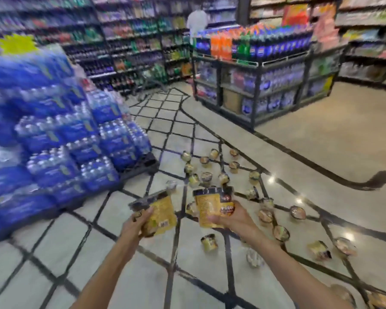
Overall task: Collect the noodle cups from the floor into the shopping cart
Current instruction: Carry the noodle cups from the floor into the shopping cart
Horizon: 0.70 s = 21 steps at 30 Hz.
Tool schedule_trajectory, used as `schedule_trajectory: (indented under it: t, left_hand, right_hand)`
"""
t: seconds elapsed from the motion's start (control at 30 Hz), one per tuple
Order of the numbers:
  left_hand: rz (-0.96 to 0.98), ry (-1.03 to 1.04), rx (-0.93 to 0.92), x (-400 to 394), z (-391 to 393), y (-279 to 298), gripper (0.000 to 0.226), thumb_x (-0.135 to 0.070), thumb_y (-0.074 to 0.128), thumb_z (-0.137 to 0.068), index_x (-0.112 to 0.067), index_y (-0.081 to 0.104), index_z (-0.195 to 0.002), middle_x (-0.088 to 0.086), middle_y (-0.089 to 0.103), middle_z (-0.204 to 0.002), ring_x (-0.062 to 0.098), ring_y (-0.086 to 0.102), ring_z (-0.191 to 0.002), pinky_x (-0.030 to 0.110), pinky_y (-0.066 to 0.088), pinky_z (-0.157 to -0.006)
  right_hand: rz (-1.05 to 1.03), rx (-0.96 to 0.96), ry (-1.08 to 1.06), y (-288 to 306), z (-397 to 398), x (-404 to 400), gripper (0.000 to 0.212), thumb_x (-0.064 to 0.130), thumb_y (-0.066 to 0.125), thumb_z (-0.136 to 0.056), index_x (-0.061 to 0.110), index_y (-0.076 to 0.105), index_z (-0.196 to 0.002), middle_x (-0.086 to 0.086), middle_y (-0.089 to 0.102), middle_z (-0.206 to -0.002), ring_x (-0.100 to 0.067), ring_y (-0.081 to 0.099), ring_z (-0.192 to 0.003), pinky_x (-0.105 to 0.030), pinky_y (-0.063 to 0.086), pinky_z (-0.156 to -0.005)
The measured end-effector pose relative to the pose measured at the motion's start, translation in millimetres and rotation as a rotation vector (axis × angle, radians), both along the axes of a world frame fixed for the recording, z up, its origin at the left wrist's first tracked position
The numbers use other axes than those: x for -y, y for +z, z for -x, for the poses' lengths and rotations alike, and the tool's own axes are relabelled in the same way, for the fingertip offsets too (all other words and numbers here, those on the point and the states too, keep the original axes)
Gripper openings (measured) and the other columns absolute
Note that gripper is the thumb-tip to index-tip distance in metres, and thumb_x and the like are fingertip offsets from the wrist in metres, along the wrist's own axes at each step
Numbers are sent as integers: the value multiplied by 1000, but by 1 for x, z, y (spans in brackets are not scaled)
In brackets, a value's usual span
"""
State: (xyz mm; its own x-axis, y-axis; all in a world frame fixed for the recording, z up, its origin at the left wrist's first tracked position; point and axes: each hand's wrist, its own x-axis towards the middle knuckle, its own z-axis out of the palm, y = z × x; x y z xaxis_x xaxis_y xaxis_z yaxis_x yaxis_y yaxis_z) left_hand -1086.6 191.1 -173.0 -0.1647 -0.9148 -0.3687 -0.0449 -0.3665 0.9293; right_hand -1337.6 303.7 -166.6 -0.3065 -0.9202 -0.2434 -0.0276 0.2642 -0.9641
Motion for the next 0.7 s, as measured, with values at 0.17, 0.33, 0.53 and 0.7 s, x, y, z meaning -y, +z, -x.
schedule_trajectory:
  t: [0.17, 0.33, 0.53, 0.7]
  left_hand:
    - [18, 227, -42, -13, -167, 16, 30, -25, 69, -78, -6, 63, -101, 7, 68, -83, 14, 65, -61, 22, 52, -47]
    - [11, 495, -48, -40, -337, 30, 43, -28, 74, -71, -2, 64, -104, 10, 71, -82, 20, 67, -67, 26, 55, -52]
    - [31, 786, -6, -103, -526, 52, 87, -58, 90, -26, -5, 66, -91, 12, 66, -77, 22, 65, -67, 26, 53, -53]
    - [78, 1034, 6, -162, -631, 56, 84, -57, 89, -34, -4, 65, -95, -2, 68, -60, 14, 68, -59, 23, 53, -50]
  right_hand:
    - [11, -39, 329, 12, -137, 64, 47, 25, 87, -65, 20, 65, -107, 3, 75, -96, -12, 70, -93, -23, 54, -77]
    - [36, -39, 601, 22, -303, 121, 44, 16, 86, -66, 14, 66, -105, 0, 75, -92, -11, 71, -84, -16, 52, -66]
    - [92, -27, 937, 30, -525, 153, 36, 12, 87, -65, 15, 69, -97, -1, 76, -90, -15, 72, -85, -22, 54, -73]
    - [110, 1, 1204, 39, -677, 149, 33, 6, 82, -69, 14, 68, -98, 1, 76, -88, -11, 71, -82, -16, 51, -64]
